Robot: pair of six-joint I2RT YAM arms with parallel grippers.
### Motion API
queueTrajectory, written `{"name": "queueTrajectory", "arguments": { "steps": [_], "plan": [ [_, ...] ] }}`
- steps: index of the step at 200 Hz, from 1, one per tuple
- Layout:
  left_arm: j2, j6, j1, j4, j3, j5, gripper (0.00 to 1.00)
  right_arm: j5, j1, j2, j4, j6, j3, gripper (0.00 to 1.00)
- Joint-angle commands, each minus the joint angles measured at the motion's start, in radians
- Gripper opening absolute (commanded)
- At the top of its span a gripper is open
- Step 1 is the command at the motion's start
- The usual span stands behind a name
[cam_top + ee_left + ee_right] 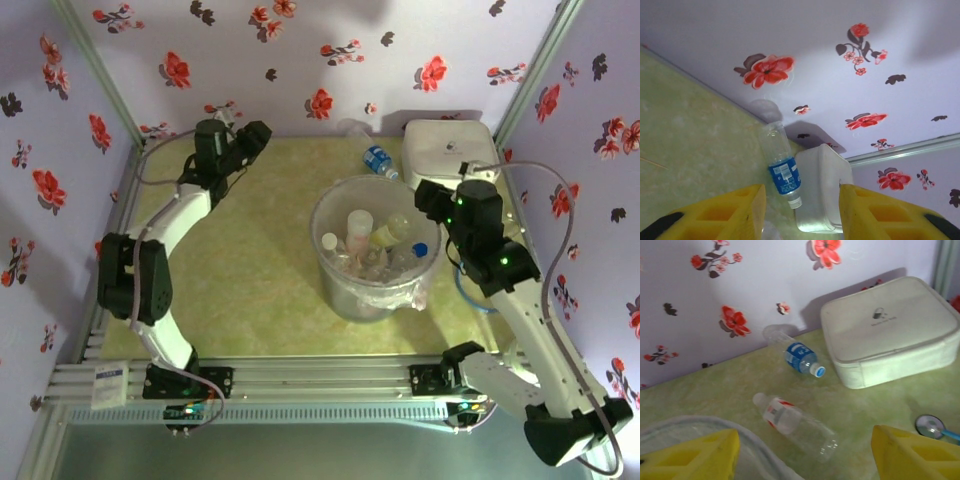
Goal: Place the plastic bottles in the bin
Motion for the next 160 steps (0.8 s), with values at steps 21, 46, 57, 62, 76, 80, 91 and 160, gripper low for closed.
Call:
{"name": "queueTrajectory", "arguments": {
  "steps": [21, 46, 57, 62, 76, 80, 91, 160],
  "plan": [
    [-0.044, 0.147, 0.002, -0.122, -0.057, 0.049, 0.48, -0.025, -0.007, 0.079, -0.045, -0.109, 0.147, 0.72],
    [-0.065, 0.150, -0.003, -0.091, -0.116, 0.090, 0.54, 0.064, -0.073, 0.162, -0.210, -0.113, 0.257, 0.74],
    [-0.078, 0.141, -0.002, -0.065, -0.146, 0.124, 0.57, -0.024, -0.134, 0.183, -0.241, -0.065, 0.265, 0.73],
    [-0.085, 0.140, -0.002, -0.058, -0.158, 0.134, 0.58, -0.063, -0.158, 0.192, -0.252, -0.044, 0.260, 0.73],
    [-0.113, 0.114, 0.011, -0.001, -0.200, 0.174, 0.64, -0.153, -0.201, 0.202, -0.271, -0.009, 0.235, 0.73],
    [-0.118, 0.097, 0.017, 0.029, -0.214, 0.195, 0.67, -0.181, -0.207, 0.197, -0.270, -0.005, 0.222, 0.73],
    [-0.131, 0.031, 0.039, 0.123, -0.247, 0.270, 0.76, -0.264, -0.214, 0.169, -0.243, -0.008, 0.176, 0.76],
    [-0.239, 0.055, 0.034, 0.091, -0.254, 0.447, 1.00, -0.473, -0.217, 0.006, -0.343, -0.013, 0.085, 1.00]
  ]
}}
